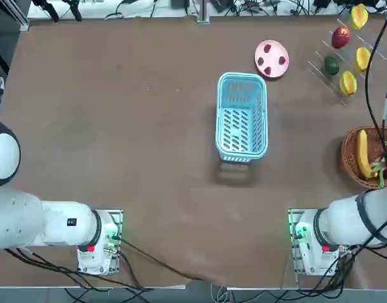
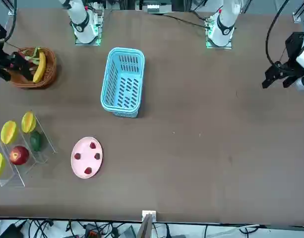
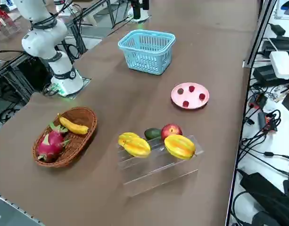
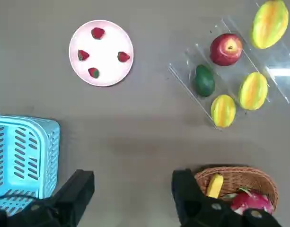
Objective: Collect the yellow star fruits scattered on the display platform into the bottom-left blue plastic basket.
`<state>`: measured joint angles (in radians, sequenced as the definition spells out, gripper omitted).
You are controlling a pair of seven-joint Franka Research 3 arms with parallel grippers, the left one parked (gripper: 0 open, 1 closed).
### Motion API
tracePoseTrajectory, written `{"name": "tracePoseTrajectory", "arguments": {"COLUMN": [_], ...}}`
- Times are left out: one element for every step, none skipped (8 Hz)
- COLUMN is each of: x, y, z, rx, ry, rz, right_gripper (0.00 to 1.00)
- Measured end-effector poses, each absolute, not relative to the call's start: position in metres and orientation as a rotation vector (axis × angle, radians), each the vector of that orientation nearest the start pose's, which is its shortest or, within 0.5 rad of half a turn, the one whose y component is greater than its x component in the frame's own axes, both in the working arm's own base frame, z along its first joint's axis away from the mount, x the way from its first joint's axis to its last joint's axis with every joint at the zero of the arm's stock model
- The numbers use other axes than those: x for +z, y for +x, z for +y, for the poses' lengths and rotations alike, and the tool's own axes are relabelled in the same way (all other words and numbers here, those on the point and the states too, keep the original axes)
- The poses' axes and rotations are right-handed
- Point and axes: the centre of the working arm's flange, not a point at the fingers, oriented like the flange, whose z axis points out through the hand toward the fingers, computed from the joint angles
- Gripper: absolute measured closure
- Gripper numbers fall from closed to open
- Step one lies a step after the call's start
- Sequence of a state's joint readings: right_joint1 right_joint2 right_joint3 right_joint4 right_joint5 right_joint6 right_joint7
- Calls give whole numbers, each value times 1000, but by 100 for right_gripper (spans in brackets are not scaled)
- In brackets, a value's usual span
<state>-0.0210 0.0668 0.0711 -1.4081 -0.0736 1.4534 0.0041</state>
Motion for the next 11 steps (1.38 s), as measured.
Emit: {"name": "tracePoseTrajectory", "arguments": {"x": [653,653,653,650,642,627,609,591,576,561,548], "y": [563,563,563,564,566,569,574,580,587,596,605], "z": [18,18,18,17,16,14,8,-3,-21,-43,-68], "rx": [31,31,32,42,78,130,180,214,218,199,166], "ry": [-3210,-3210,-3211,-3211,-3211,-3212,-3222,-3234,-3238,-3239,-3238], "rz": [-61,-61,-60,-58,-55,-51,-40,-15,19,31,10], "right_gripper": [0,0,0,0,0,0,0,0,0,0,0]}}
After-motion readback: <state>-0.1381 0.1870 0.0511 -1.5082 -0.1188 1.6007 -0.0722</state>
